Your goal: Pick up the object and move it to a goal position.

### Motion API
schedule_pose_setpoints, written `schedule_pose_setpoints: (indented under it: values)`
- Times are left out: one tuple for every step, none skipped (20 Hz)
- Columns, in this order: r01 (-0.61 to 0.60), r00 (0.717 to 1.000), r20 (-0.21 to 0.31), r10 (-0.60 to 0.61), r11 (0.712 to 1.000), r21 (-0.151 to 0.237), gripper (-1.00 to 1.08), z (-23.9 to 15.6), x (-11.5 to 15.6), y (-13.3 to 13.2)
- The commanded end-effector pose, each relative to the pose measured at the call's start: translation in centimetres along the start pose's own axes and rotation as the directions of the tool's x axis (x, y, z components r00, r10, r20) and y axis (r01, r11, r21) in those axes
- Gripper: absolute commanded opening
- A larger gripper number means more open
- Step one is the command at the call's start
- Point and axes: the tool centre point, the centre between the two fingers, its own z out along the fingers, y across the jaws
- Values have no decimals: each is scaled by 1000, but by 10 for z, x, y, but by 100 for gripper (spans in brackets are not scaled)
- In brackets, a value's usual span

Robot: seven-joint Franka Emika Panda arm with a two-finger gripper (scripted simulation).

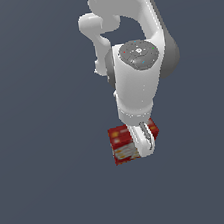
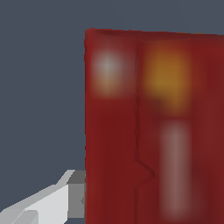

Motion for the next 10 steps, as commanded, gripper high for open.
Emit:
schedule_pose_setpoints:
  values:
    - [-2,1000,-1,2,1000,2,-100,-10,20,-1]
    - [-2,1000,-1,2,1000,2,-100,-13,28,-1]
    - [-2,1000,-1,2,1000,2,-100,-17,37,-1]
    - [-2,1000,-1,2,1000,2,-100,-22,46,-2]
    - [-2,1000,-1,2,1000,2,-100,-26,55,-2]
    - [-1,1000,0,1,1000,2,-100,-30,64,-3]
    - [-1,1000,0,1,1000,2,-100,-34,73,-3]
    - [-1,1000,0,1,1000,2,-100,-38,82,-4]
    - [-1,1000,0,1,1000,2,-100,-42,90,-4]
    - [-1,1000,0,1,1000,2,-100,-45,97,-5]
